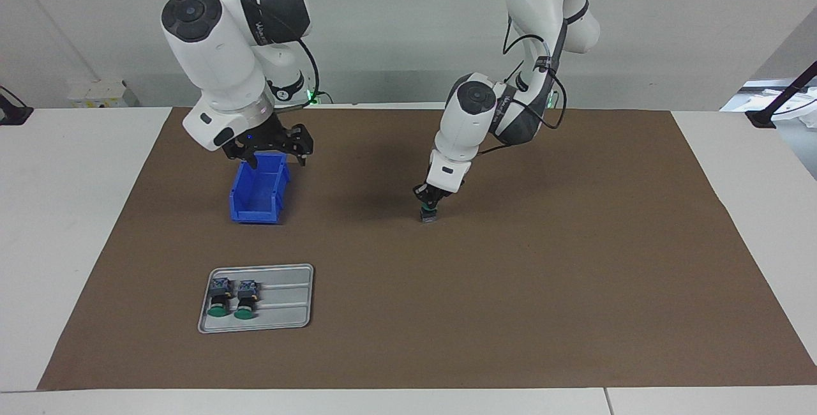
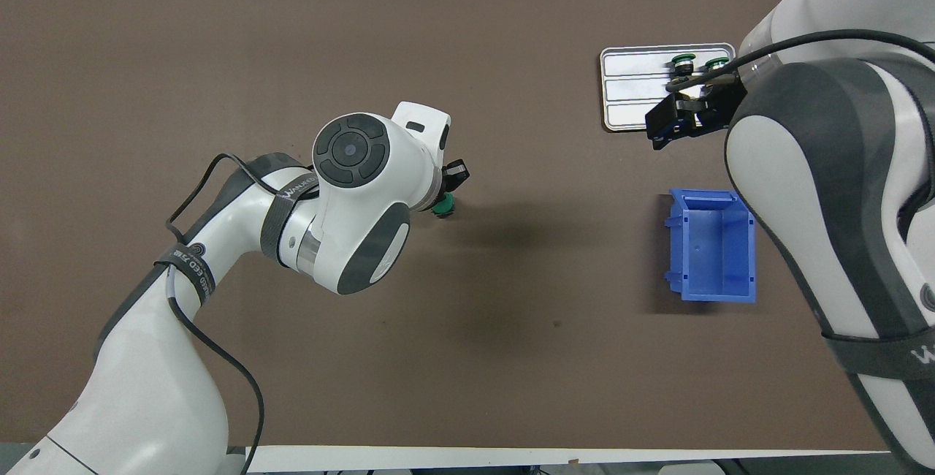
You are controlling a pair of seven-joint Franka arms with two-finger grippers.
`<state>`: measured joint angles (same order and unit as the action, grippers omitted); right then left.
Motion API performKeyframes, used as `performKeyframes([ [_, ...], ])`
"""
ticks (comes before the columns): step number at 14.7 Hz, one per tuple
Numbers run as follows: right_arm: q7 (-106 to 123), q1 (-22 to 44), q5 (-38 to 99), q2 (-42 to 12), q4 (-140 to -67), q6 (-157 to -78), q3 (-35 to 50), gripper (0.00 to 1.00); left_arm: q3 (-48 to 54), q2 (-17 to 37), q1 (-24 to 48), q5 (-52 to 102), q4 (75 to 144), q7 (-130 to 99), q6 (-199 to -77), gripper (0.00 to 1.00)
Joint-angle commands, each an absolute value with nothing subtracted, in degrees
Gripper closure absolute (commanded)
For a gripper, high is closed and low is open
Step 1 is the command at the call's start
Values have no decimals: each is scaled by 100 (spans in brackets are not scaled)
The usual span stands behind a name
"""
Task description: Place and press button with both arms
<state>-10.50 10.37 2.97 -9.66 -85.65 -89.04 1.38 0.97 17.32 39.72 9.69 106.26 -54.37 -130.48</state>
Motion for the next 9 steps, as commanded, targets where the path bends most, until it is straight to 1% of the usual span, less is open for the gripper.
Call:
performKeyframes([
  [1, -949, 967, 272, -800, -8763, -8930, 185, 1, 35, 1512, 3929, 896, 10591, -5467, -12684, 91],
  [2, -949, 967, 272, -800, -8763, -8921, 185, 1, 35, 1451, 3842, 896, 10547, -5467, -12561, 88],
  [4, -949, 958, 272, -800, -8763, -8921, 185, 1, 26, 1240, 3762, 896, 10547, -5467, -12376, 73],
  [6, -923, 958, 272, -800, -8763, -8912, 185, 1, 26, 1108, 3491, 879, 10547, -5449, -12139, 43],
  [8, -740, 1036, 299, -791, -8841, -8991, 202, 1, 9, 1011, 3184, 870, 10547, -5161, -11849, 19],
  [9, -721, 1124, 308, -782, -8859, -9113, 228, 1, 9, 967, 3051, 870, 10547, -4907, -11665, 1],
])
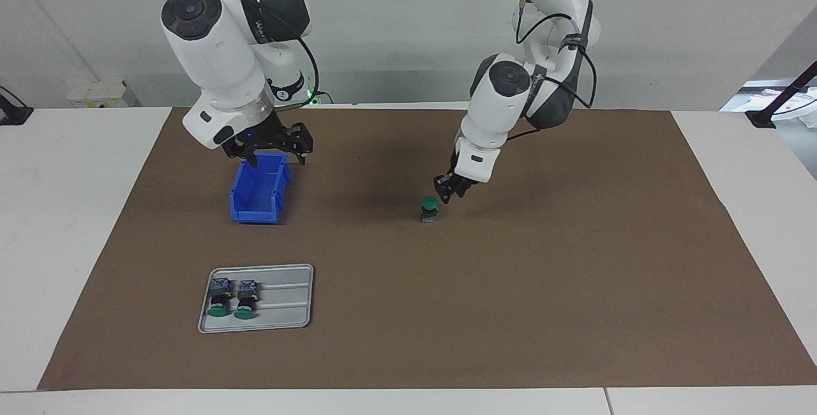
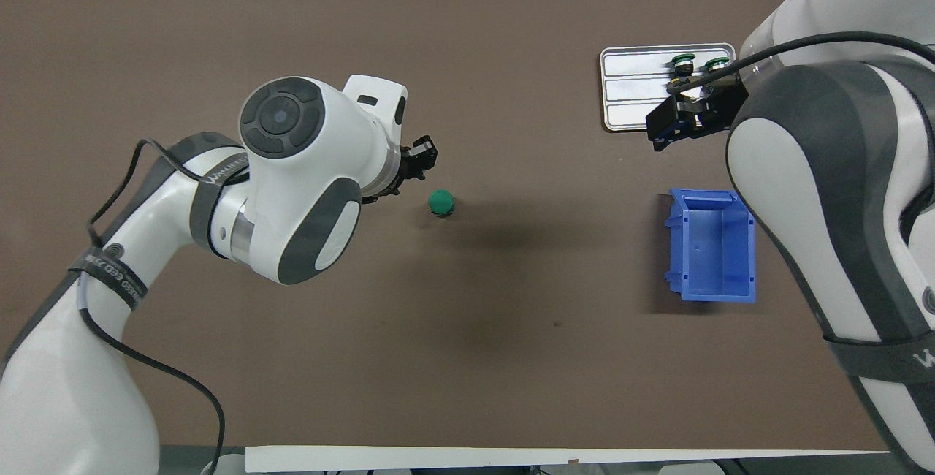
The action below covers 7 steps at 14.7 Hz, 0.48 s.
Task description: Place and press button with both arms
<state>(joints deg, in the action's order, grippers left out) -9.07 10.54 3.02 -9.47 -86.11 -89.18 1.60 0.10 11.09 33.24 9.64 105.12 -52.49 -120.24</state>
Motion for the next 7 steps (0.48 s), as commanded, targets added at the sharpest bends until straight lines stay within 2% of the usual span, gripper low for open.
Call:
performKeyframes([
  [1, -738, 1264, 316, -782, -8885, -9288, 229, 1, -9, 932, 2928, 835, 10547, -4739, -11533, 0],
  [4, -1533, 2026, 325, -957, -8851, -9657, 237, 1, -17, 774, 2515, 536, 10564, -4291, -11242, 0],
  [7, -2783, 3003, 246, -1553, -8431, -10106, 229, 1, -26, 545, 1988, 527, 10573, -3536, -10759, 0],
])
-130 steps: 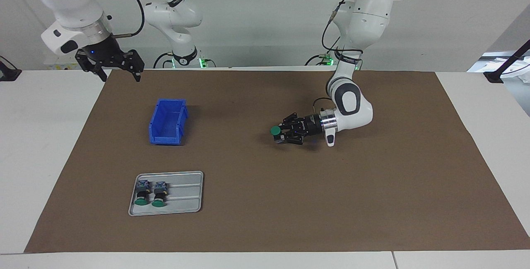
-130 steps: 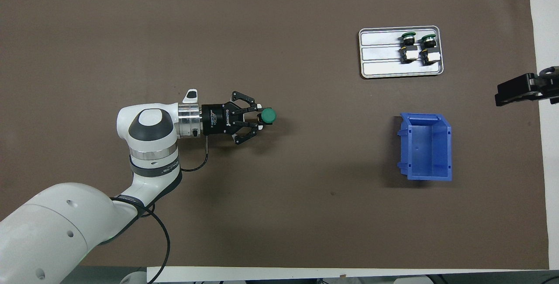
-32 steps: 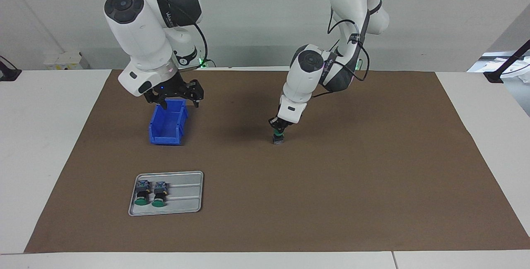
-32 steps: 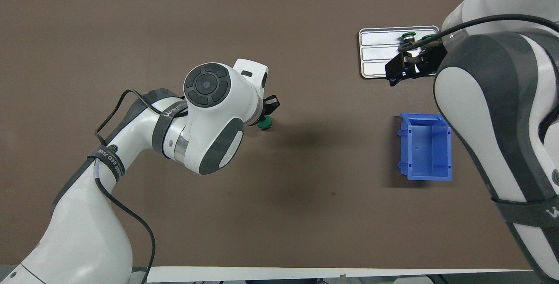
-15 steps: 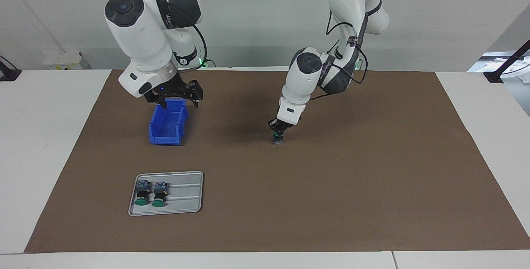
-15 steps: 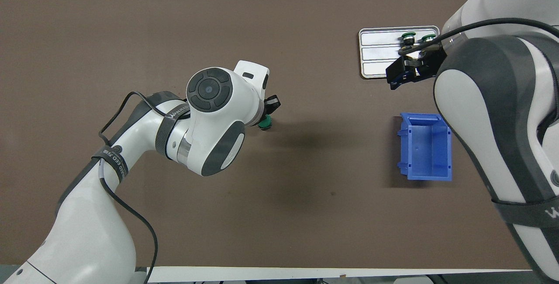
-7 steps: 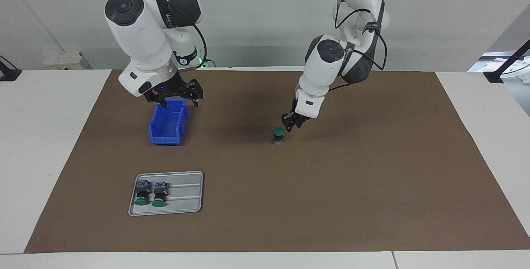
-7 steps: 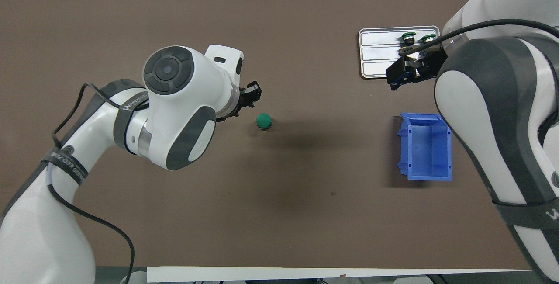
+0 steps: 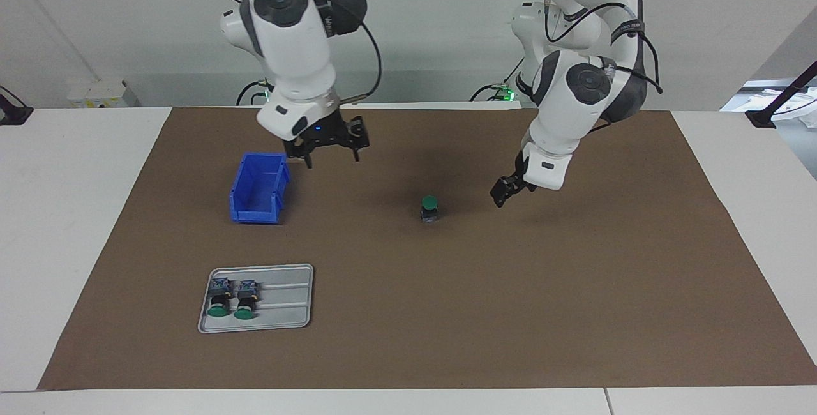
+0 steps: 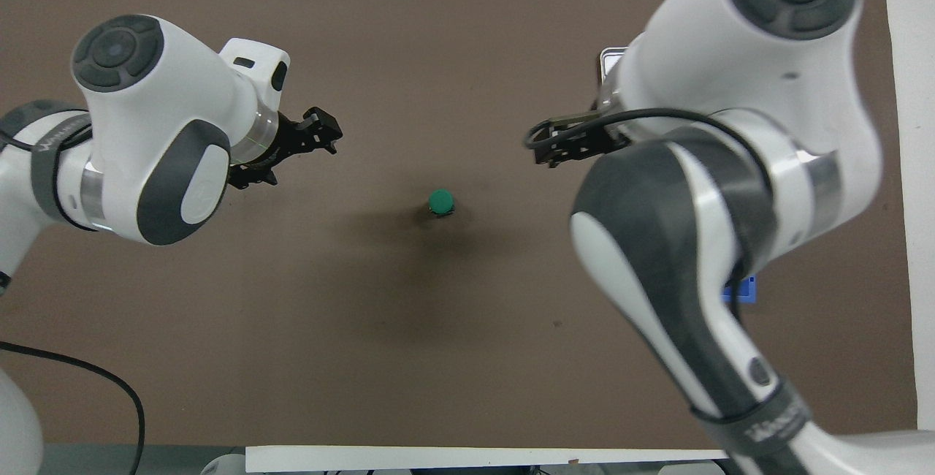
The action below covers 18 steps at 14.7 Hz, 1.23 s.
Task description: Place and press button with both arms
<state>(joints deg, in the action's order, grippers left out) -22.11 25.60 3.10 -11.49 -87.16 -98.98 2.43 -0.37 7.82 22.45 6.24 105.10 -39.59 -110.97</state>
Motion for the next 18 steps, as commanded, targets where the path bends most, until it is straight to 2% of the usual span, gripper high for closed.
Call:
performKeyframes([
  [1, -3152, 3267, 220, -1869, -8202, -10168, 229, 1, -18, 432, 1769, 519, 10573, -3298, -10627, 0],
  [4, -3944, 3805, -166, -2512, -7954, -10834, 229, 1, -18, 221, 1311, 317, 10573, -2516, -10258, 0],
  [6, -4104, 3841, -237, -2794, -7954, -11458, 229, 1, -18, 36, 969, 299, 10573, -1998, -10012, 0],
  [9, -4034, 3823, -580, -3023, -8182, -11899, 237, 1, -26, -166, 642, 281, 10451, -1460, -9486, 0],
  [12, -3808, 3806, -580, -3041, -8524, -12145, 237, 1, -9, -193, 501, -131, 10029, -1074, -8703, 0],
  [18, -3401, 3806, -571, -2743, -9570, -12779, 237, 1, -18, -536, 326, -158, 9984, -519, -8639, 1],
])
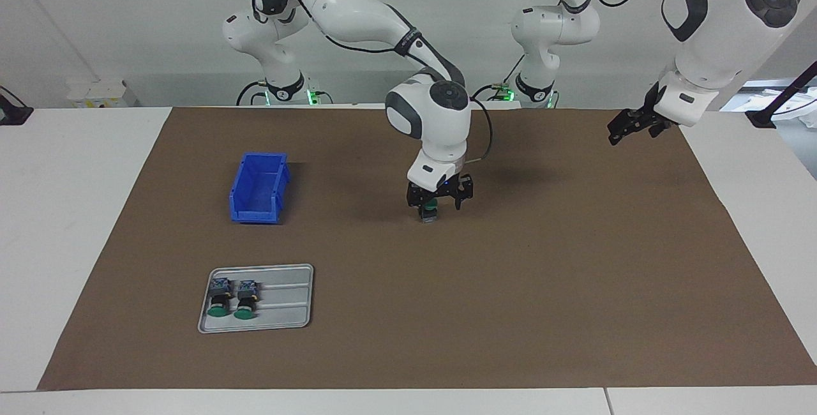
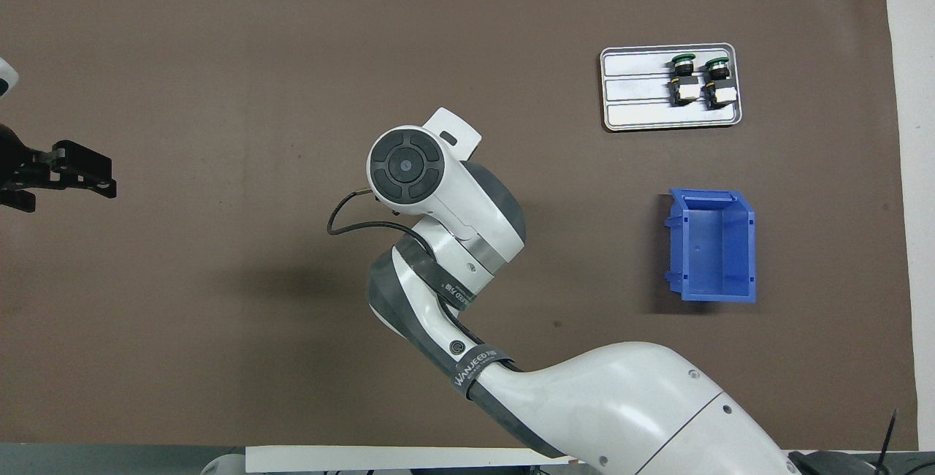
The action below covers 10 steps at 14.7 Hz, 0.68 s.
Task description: Place and press button with both arms
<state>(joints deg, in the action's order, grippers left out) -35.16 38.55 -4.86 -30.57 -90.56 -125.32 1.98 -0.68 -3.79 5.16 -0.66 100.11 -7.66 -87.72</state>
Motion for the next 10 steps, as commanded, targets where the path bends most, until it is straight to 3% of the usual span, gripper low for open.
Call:
performKeyframes([
  [1, -3367, 3806, -571, -2725, -9658, -12805, 237, 1, -18, -536, 317, -193, 9984, -519, -8631, 1],
  [5, -3234, 3797, -571, -2672, -9809, -12823, 237, 3, -18, -571, 212, -492, 9993, -483, -8587, 1],
  [8, -3226, 3797, -554, -2672, -9809, -12823, 255, 30, -9, -571, 228, -492, 10011, -492, -8587, 0],
  [10, -3199, 3779, -475, -2672, -9782, -12815, 264, 56, 9, -571, 272, -483, 10028, -527, -8596, 0],
])
